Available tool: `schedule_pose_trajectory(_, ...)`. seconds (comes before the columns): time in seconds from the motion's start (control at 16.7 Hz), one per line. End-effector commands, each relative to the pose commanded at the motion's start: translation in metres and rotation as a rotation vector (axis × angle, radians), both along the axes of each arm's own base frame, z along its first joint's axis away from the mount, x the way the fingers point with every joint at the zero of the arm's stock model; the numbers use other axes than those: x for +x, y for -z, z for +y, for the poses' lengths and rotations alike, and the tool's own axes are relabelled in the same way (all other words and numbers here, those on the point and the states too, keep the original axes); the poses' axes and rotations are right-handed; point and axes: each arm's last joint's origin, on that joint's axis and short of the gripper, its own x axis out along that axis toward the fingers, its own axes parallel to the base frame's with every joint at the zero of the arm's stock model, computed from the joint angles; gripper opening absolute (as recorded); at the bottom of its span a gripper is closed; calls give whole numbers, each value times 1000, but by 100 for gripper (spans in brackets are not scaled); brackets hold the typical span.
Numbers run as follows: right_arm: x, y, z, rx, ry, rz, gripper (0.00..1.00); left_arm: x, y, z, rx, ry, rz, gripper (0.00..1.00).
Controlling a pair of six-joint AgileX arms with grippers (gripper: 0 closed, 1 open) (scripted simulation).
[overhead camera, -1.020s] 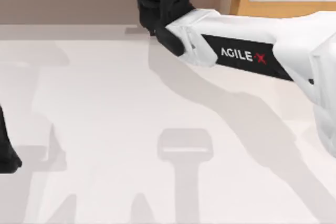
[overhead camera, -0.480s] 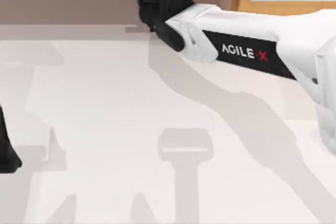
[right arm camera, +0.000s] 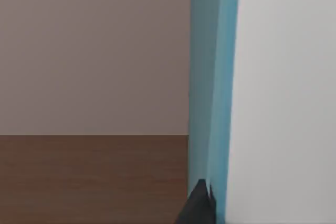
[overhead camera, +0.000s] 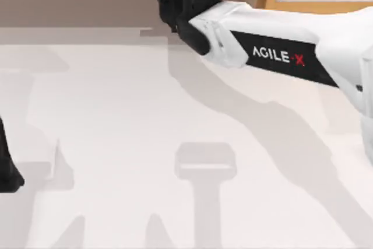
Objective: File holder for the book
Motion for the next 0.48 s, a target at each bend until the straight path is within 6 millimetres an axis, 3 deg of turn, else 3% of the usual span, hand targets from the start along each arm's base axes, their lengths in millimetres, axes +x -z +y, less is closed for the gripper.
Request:
schedule_pose_trajectory(0.24, -13, -3, -20, 112, -180, -2, 0, 0, 0, 0, 0, 0, 0, 100)
schedule_pose_trajectory(0.48, -35, 3, -59, 230, -436, 30, 0, 0, 0, 0, 0, 0, 0, 100)
